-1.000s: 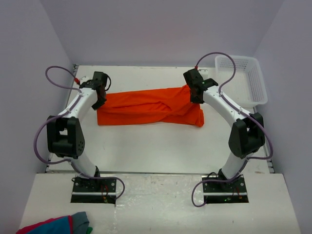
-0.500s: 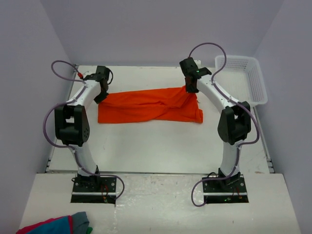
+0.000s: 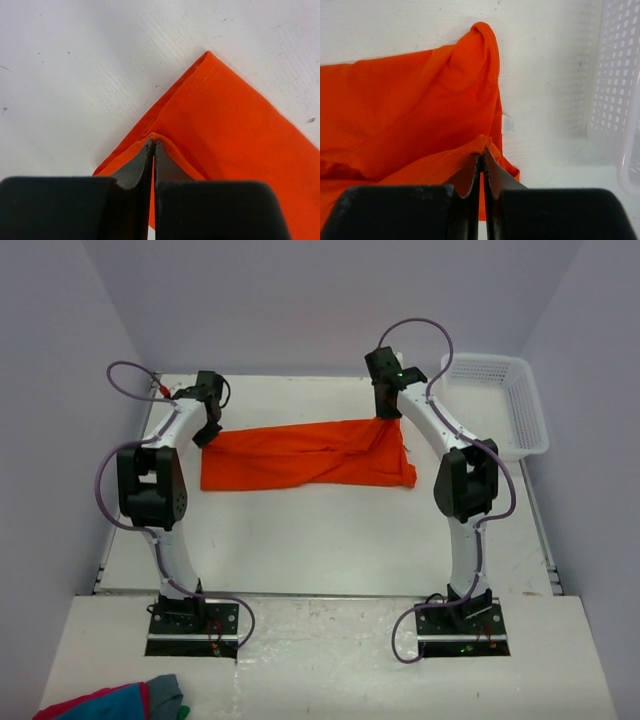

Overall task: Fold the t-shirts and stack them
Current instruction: Fold the other side of the tshirt into a rectangle

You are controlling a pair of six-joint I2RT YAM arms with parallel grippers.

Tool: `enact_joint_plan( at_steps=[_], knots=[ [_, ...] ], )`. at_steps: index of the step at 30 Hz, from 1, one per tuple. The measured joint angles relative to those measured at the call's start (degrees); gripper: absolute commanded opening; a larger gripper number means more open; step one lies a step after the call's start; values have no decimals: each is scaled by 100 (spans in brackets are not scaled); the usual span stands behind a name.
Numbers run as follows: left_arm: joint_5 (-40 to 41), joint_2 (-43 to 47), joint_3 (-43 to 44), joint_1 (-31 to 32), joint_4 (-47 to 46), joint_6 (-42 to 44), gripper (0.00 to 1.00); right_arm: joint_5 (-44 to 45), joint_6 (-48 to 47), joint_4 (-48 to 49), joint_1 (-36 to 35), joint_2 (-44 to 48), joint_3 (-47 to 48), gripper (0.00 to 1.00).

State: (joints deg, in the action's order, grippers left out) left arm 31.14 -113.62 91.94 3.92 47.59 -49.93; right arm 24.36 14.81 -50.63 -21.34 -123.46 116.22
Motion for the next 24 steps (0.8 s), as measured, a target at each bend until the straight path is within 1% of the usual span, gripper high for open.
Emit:
enact_joint_plan(
  at_steps=[5,11,14,15,16,17,18,19,20,21,22,24],
  knots=[
    [-4,-122,140,-35,-9,-2,0,-98,-140,-42,26,-195,389,0],
    [-33,-236,31,-50,-28,-42,0,-308,-280,-28,90,-411,457,1],
    [-33,-236,-107,-52,-33,-50,6,-448,-363,33,109,-599,459,3],
    [-33,-236,-144,-55,-35,-50,8,-490,-396,79,111,-673,463,7],
    [-39,-236,-179,-55,-44,-55,16,-570,-422,116,111,-745,468,9],
    [-48,-236,-208,-59,-50,-61,34,-627,-459,157,116,-824,487,13],
    [-63,-234,-245,-63,-74,-48,40,-723,-507,229,116,-890,509,18],
    [-74,-234,-289,-70,-105,-96,40,-763,-516,260,116,-960,540,20],
    [-76,-229,-345,-76,-166,-138,42,-815,-553,286,116,-1040,595,23],
    [-85,-208,-413,-83,-216,-153,42,-911,-597,369,116,-1117,647,32],
    [-87,-164,-531,-92,-315,-166,43,-955,-640,474,116,-1165,678,44],
    [-66,-15,-743,-92,-393,-197,44,-1058,-737,702,120,-1239,761,64]
  ],
)
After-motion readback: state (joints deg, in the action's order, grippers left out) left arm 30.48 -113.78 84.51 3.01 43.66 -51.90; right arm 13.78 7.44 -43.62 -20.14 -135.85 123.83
